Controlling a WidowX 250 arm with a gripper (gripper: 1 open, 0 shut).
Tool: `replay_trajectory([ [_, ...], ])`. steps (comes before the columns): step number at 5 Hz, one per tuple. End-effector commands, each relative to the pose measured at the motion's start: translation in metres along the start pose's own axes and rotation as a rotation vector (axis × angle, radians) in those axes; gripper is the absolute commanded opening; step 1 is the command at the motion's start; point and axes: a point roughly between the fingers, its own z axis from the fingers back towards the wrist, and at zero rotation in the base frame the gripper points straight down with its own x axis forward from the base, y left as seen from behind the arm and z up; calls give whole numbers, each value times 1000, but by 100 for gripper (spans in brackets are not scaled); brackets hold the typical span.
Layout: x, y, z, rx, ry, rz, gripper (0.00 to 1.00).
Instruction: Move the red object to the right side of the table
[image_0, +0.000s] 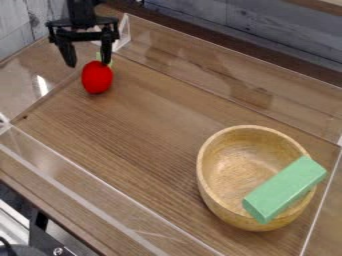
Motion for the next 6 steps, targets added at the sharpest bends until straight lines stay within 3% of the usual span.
replay_trajectory([
  [1,13,-2,17,-15,-67,34,100],
  [4,16,-15,3,-38,-68,157,100],
  [6,16,-22,19,-57,-64,142,100],
])
